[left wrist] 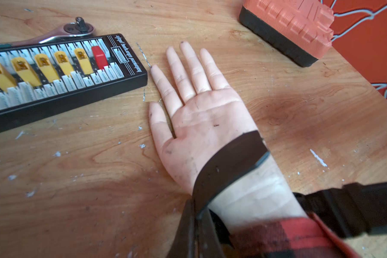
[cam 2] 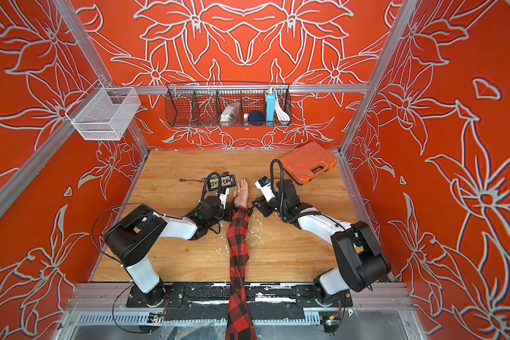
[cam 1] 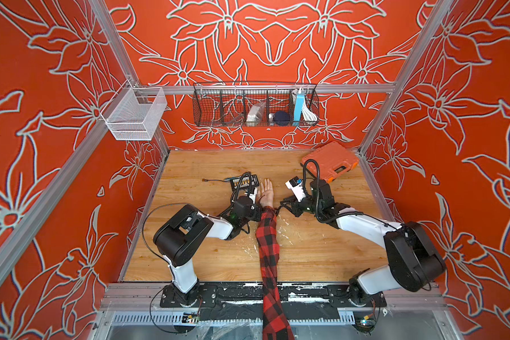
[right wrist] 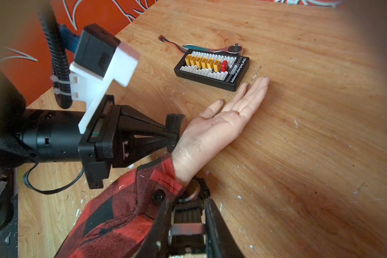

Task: Take off the watch
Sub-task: Untie the watch from the hand, then take off the watch from the hand.

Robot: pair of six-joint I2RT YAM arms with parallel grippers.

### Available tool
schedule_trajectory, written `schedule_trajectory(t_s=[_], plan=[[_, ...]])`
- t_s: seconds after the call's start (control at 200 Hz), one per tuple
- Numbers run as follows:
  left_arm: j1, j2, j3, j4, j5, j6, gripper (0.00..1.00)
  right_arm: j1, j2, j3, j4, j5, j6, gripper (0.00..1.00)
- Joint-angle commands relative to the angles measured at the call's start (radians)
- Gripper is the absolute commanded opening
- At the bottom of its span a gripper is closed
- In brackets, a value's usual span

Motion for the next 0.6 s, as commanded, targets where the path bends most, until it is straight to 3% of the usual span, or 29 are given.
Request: schedule_trajectory(t_s=[0.0, 0.19, 0.265, 0.596], plan=[[0.011, -0.051, -0.008, -0.038, -0.021, 0.010, 0.00, -0.008, -0.019, -0.007, 0.026, 0.014, 0.015, 0.22], [0.011, -0.109, 0.003, -0.073, -0.007, 0.015, 0.00, -0.008, -0.030, -0.008, 0.009, 0.026, 0.057, 0.49], [0.011, -0.140, 0.013, -0.096, -0.003, 0.025, 0.00, -0.008, -0.040, -0.012, 0.000, 0.045, 0.073, 0.55], [0.011, -0.227, 0.065, -0.180, 0.048, 0.051, 0.00, -0.009, -0.033, -0.003, -0.016, 0.042, 0.116, 0.58]])
